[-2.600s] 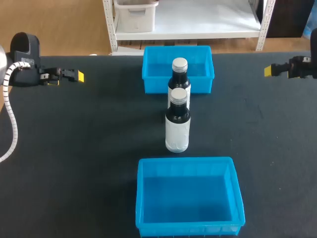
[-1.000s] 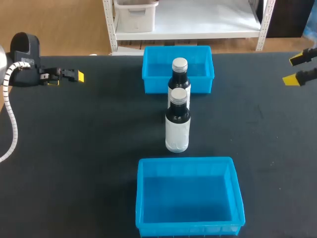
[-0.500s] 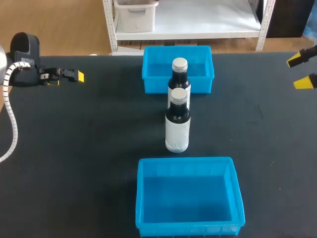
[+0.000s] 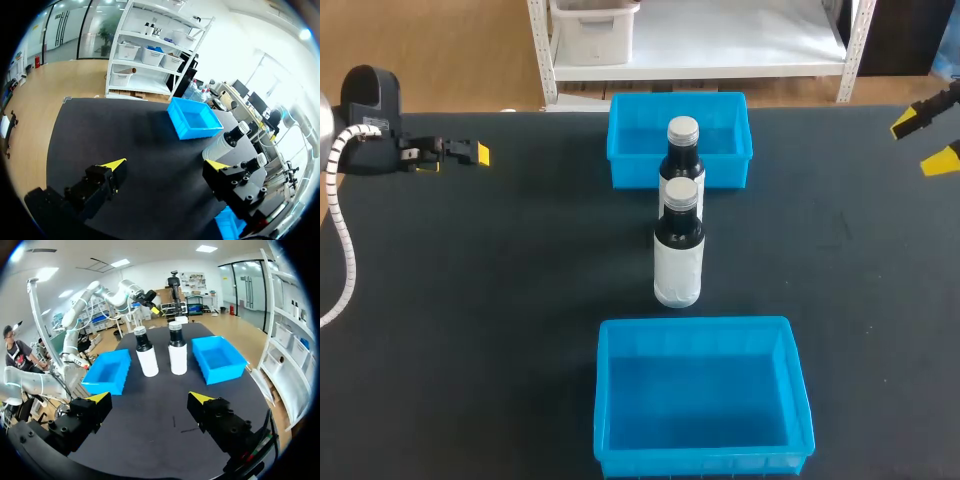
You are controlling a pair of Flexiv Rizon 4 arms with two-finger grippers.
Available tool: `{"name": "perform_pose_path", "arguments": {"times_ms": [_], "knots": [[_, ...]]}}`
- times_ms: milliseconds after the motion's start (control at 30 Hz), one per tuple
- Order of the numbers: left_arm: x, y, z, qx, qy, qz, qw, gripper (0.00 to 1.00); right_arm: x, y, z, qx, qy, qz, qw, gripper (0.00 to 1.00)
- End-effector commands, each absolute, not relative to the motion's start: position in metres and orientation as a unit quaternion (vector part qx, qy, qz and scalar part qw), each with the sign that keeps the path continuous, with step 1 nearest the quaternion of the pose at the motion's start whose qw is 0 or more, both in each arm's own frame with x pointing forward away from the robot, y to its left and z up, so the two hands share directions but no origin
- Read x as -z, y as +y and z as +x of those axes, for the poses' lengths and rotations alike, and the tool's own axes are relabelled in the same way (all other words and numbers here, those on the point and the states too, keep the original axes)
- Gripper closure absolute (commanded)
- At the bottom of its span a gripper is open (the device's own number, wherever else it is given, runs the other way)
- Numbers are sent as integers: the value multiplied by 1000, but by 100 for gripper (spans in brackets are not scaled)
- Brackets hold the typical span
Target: Pick up the bottle, and place it in the far bin if it is heavy, or in the near bin if it is light.
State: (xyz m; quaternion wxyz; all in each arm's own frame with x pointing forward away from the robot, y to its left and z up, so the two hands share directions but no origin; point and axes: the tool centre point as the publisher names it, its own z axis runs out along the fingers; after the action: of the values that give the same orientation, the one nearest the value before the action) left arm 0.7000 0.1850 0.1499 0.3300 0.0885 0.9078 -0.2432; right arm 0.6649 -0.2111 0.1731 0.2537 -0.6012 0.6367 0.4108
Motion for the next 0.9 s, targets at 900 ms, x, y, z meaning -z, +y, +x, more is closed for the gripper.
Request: {"name": "perform_pose_path", "arguments": {"times_ms": [900], "knots": [[-150,185,700,243,908,89,330,0,-181,-165,624,-369,612,-656,243,0]]}}
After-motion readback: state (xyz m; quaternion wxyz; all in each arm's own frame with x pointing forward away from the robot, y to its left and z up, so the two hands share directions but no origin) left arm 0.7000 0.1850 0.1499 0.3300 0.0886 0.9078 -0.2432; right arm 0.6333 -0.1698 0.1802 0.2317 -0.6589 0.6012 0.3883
